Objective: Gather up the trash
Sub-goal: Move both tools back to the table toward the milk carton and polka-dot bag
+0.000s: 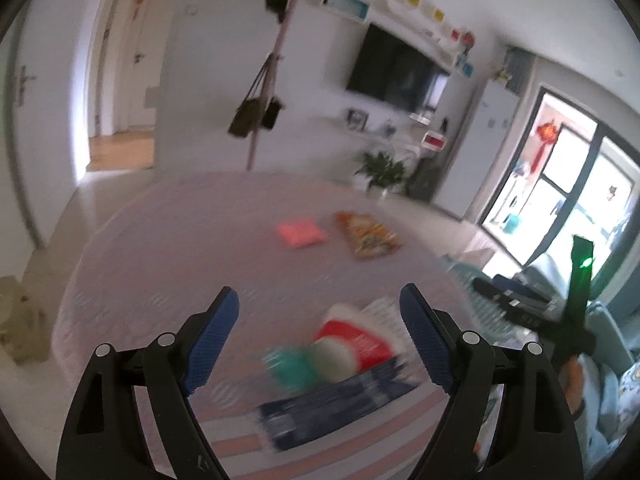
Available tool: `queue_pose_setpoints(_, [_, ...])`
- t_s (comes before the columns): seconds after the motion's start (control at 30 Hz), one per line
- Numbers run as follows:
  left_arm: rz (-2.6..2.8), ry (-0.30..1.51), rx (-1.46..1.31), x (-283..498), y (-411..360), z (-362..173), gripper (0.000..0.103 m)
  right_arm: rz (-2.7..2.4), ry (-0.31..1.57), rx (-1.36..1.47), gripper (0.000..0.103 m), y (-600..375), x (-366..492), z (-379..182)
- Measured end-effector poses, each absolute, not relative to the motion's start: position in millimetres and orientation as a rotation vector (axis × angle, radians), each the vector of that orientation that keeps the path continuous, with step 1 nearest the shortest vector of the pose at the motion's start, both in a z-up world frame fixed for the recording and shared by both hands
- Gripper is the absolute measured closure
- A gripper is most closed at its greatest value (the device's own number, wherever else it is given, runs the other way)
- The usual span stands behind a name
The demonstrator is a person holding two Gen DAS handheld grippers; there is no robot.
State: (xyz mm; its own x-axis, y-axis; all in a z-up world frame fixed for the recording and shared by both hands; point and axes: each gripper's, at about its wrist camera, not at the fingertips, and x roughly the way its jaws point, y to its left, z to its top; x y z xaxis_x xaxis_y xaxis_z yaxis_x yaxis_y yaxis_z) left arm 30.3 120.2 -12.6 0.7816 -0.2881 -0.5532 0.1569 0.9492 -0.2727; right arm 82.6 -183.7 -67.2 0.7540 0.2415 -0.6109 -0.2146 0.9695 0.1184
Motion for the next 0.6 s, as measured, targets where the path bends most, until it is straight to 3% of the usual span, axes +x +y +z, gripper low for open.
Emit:
queue_pose_setpoints(0.3, [-0.281, 0.747, -0.208, 22.7, 133.6, -51.3, 0.024, 0.290, 0.699, 0.026, 0.028, -167.1, 80.5, -76.0])
queue_pose_setpoints(0.6, [-0.406, 0.867, -0.133, -5.2, 95.1, -64.4, 0.035, 0.318, 0.715, 0.030, 0.028, -166.2, 75.3, -82.4])
